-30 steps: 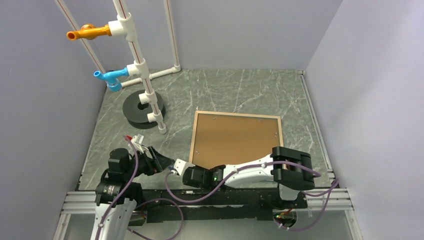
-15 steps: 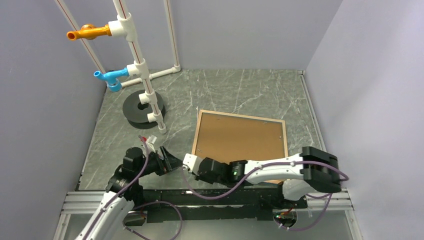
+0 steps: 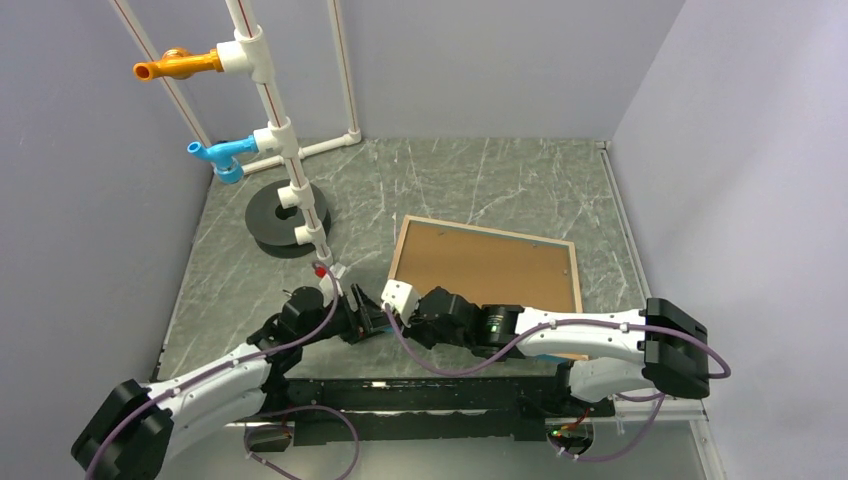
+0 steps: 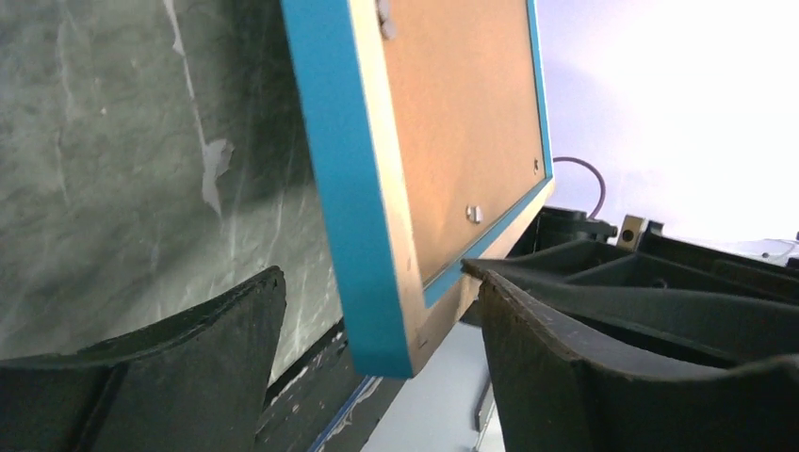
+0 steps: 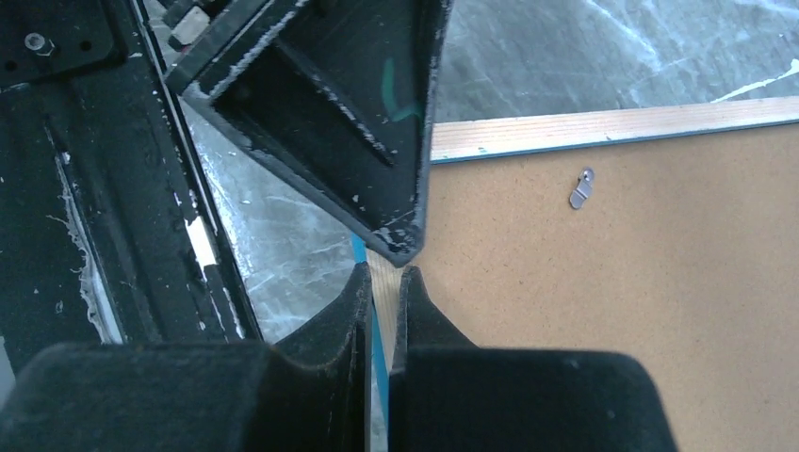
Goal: Take the photo out of the frame
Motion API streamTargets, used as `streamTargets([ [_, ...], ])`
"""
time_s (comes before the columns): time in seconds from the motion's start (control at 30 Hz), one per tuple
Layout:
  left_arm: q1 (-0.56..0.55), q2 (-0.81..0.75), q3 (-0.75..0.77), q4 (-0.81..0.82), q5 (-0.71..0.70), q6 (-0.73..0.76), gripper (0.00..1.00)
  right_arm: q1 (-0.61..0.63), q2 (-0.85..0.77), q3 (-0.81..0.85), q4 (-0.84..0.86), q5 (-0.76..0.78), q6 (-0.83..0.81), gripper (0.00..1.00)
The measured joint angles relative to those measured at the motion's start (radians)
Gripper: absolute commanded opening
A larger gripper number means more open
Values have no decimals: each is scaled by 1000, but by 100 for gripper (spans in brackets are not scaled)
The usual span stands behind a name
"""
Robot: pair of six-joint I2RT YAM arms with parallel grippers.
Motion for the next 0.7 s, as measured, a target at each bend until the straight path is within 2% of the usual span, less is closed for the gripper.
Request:
streamTargets([
  [0.1,-10,27,0,65,-33,-25,68,0,-2,0,-2,-8,0,0],
  [0.3,-13,2,-1,72,-116,-55,33,0,-34,0,35,-22,16,0],
  [0.37,-13,-6,0,80,-129,-56,15,-1,-36,1,37,-17,23,3],
  [0.4,-13,-8,-1,79,-131,-63,8,-1,-35,3,30,-10,29,17],
  [0.47,-13,-11,0,97,-130,-76,3,0,-29,21,-4,19,53,45],
  [0.53,-15,-22,0,111,-133,-83,1,6,-21,60,-58,68,85,62],
  [0.63,-16,-54,3,72,-146,-80,0,29,-22,102,-127,150,124,79],
  [0.7,-18,-92,26,-8,-164,-70,0,64,-21,134,-201,207,150,86],
])
